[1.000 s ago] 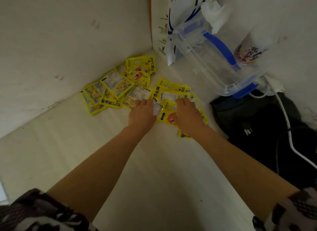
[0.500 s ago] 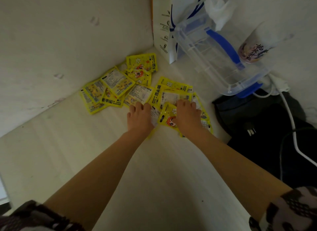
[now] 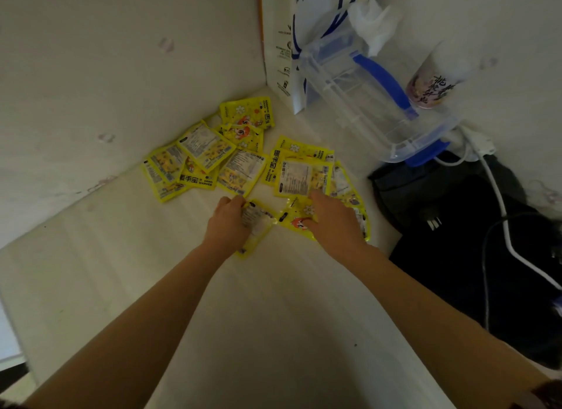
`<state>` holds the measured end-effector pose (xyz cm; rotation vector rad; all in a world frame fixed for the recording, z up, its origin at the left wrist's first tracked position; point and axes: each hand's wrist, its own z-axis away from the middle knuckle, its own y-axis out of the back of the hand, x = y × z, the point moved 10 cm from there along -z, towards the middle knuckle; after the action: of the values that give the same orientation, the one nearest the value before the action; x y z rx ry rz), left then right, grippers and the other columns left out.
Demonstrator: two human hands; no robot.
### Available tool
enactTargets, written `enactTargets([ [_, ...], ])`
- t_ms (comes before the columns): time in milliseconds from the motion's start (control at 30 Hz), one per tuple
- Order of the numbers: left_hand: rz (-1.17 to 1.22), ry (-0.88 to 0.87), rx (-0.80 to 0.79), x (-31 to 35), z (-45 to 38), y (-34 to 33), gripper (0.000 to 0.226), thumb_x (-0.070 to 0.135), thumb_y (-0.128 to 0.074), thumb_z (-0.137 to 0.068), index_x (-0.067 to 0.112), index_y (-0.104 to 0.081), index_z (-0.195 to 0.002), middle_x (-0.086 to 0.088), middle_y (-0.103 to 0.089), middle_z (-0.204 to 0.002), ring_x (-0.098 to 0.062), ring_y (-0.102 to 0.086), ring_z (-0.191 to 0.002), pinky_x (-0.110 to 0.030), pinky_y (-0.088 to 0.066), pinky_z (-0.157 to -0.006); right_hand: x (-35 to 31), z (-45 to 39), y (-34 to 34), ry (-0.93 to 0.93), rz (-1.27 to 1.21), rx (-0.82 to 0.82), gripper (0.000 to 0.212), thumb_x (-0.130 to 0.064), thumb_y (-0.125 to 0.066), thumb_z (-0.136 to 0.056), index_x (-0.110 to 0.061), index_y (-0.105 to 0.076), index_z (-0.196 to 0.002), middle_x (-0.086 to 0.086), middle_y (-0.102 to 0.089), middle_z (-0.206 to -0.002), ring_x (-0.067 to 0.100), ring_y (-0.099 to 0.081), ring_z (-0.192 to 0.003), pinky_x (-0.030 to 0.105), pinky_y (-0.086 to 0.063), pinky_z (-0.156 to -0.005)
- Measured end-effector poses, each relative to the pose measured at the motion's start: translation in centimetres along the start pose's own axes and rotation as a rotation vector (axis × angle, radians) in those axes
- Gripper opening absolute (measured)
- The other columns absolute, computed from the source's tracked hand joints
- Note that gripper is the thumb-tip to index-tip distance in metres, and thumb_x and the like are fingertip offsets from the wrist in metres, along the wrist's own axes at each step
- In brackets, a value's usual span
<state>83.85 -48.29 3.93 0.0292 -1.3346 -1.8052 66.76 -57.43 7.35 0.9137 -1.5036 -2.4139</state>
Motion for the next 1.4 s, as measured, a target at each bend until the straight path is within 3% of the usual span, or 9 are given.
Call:
enactTargets([
  [133, 0.044, -0.137, -0.029, 3.3, -1.3, 1.1, 0.023, 0.004, -0.059, -0.082, 0.018, -0.044, -0.093, -0.012, -0.060, -0.084, -0.030, -0.058, -0.070, -0.032, -0.042, -0.052, 4.0, 1.1, 0.8, -0.119, -0.027, -0.057, 0.048, -0.033, -0.060, -0.091, -0.018, -0.043, -0.134, 0.009, -0.058, -0.126, 0.032, -0.052, -0.120, 0.044, -0.042, -0.094],
  [333, -0.177, -0.315, -0.059, 9.2, -4.3, 0.6, 0.050, -0.001, -0.050, -0.085, 0.012, -0.044, -0.133, -0.020, -0.060, -0.111, -0.039, -0.057, -0.101, -0.040, -0.045, -0.080, 8.0, 2.0, 1.5, -0.199, -0.022, -0.089, 0.053, -0.033, -0.065, -0.087, -0.014, -0.046, -0.133, 0.013, -0.059, -0.124, 0.035, -0.054, -0.116, 0.045, -0.046, -0.094],
  [433, -0.378, -0.419, -0.056, 12.8, -5.8, -1.7, 0.044, 0.001, -0.051, -0.088, 0.014, -0.046, -0.129, -0.013, -0.055, -0.124, -0.035, -0.042, -0.120, -0.046, -0.034, -0.098, 9.8, 1.5, 1.6, -0.217, 0.010, -0.094, 0.051, -0.028, -0.065, -0.087, -0.015, -0.047, -0.132, 0.013, -0.057, -0.122, 0.035, -0.053, -0.115, 0.044, -0.046, -0.093],
  [533, -0.525, -0.530, 0.044, 14.1, -5.7, -2.1, 0.040, 0.004, -0.056, -0.086, 0.015, -0.051, -0.124, -0.008, -0.045, -0.134, -0.032, -0.036, -0.126, -0.045, -0.035, -0.096, 8.6, 1.2, 0.9, -0.143, 0.113, -0.098, 0.051, -0.029, -0.065, -0.086, -0.014, -0.047, -0.131, 0.012, -0.049, -0.125, 0.033, -0.047, -0.113, 0.042, -0.046, -0.091],
  [767, -0.496, -0.623, 0.067, 13.1, -5.1, -3.2, 0.049, 0.006, -0.058, -0.086, 0.013, -0.048, -0.133, -0.004, -0.037, -0.150, -0.028, -0.025, -0.141, -0.043, -0.023, -0.110, 7.7, 2.1, -1.3, -0.078, 0.193, -0.136, 0.051, -0.034, -0.058, -0.090, -0.019, -0.041, -0.137, 0.007, -0.043, -0.134, 0.029, -0.041, -0.118, 0.040, -0.044, -0.094],
  [1000, -0.459, -0.528, 0.030, 9.5, -2.7, -3.5, 0.039, 0.016, -0.065, -0.082, 0.008, -0.058, -0.119, -0.012, -0.052, -0.123, -0.033, -0.042, -0.126, -0.042, -0.031, -0.103, 7.4, 3.3, -1.3, -0.085, 0.171, -0.115, 0.039, -0.036, -0.054, -0.093, -0.019, -0.046, -0.127, 0.005, -0.054, -0.121, 0.029, -0.049, -0.109, 0.040, -0.041, -0.085],
  [1133, -0.416, -0.495, 0.010, 8.5, -2.0, -3.3, 0.040, 0.018, -0.067, -0.079, 0.009, -0.059, -0.118, -0.012, -0.051, -0.114, -0.034, -0.052, -0.108, -0.042, -0.039, -0.091, 7.2, 3.2, -1.7, -0.080, 0.157, -0.140, 0.046, -0.032, -0.059, -0.090, -0.019, -0.046, -0.132, 0.006, -0.041, -0.139, 0.030, -0.040, -0.120, 0.039, -0.040, -0.095],
  [1267, -0.336, -0.501, 0.033, 8.4, -1.1, -2.4, 0.035, 0.015, -0.069, -0.079, 0.006, -0.061, -0.111, -0.012, -0.052, -0.116, -0.036, -0.060, -0.095, -0.040, -0.042, -0.079, 6.8, 3.2, -2.1, -0.058, 0.212, -0.161, 0.050, -0.032, -0.060, -0.088, -0.021, -0.045, -0.134, 0.004, -0.032, -0.149, 0.028, -0.023, -0.136, 0.041, -0.027, -0.107],
  [1400, -0.203, -0.432, -0.017, 7.4, -0.9, -2.2, 0.042, 0.012, -0.069, -0.080, 0.010, -0.054, -0.119, -0.010, -0.047, -0.124, -0.036, -0.058, -0.098, -0.043, -0.047, -0.081, 6.9, 3.6, -1.9, -0.074, 0.245, -0.133, 0.046, -0.037, -0.059, -0.088, -0.024, -0.045, -0.130, 0.005, -0.043, -0.131, 0.026, -0.035, -0.127, 0.042, -0.027, -0.104],
])
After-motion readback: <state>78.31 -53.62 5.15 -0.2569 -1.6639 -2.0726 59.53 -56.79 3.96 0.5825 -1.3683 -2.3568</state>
